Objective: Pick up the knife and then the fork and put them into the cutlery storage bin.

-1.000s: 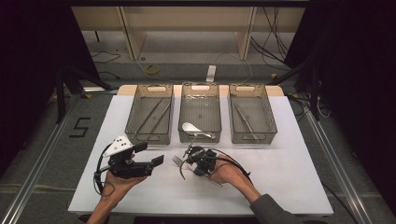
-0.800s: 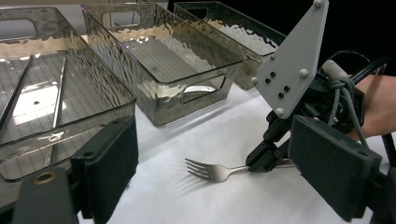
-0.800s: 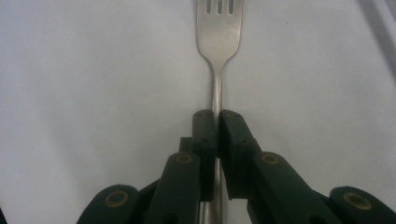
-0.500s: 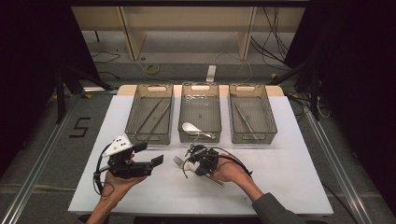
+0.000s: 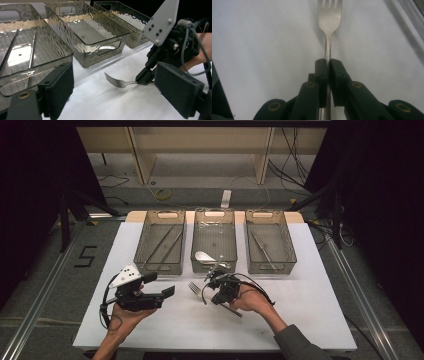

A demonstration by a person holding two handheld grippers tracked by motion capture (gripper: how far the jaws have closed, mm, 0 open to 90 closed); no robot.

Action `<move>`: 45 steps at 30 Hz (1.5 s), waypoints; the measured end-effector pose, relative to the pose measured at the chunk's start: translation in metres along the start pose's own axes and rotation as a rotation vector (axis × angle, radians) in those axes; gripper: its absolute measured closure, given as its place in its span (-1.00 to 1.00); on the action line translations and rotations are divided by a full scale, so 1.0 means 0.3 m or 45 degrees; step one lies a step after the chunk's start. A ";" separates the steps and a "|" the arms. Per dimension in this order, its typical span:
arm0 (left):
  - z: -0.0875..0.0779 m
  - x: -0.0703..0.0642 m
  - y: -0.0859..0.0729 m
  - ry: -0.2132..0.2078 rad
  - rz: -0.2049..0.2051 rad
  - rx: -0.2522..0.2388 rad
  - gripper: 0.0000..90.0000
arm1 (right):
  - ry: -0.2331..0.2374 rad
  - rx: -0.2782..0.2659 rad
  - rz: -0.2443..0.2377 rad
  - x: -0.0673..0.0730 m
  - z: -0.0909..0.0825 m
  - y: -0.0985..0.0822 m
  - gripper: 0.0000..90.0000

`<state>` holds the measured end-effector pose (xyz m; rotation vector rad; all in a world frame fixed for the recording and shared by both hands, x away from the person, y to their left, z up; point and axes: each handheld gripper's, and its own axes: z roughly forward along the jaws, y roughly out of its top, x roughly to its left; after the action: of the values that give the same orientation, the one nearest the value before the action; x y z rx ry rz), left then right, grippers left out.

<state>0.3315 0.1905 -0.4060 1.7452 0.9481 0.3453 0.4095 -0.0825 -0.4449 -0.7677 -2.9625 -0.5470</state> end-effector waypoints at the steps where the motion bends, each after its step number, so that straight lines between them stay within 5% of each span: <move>1: 0.000 0.000 0.000 0.000 0.000 -0.001 -0.66 | 0.002 -0.009 0.000 -0.003 -0.003 -0.001 0.90; 10: 0.000 0.001 0.000 0.001 0.001 0.000 -0.66 | 0.003 -0.083 0.027 -0.043 -0.065 -0.016 0.90; 31: 0.000 0.003 0.000 0.004 -0.004 0.001 -0.66 | -0.097 -0.401 0.222 -0.198 -0.353 -0.129 0.90; 45: 0.001 0.004 -0.001 0.004 -0.005 0.002 -0.66 | -0.171 -0.463 0.334 -0.319 -0.448 -0.168 0.90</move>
<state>0.3324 0.1912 -0.4066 1.7442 0.9543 0.3453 0.4621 -0.2141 -0.3467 -1.2450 -2.8406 -1.0658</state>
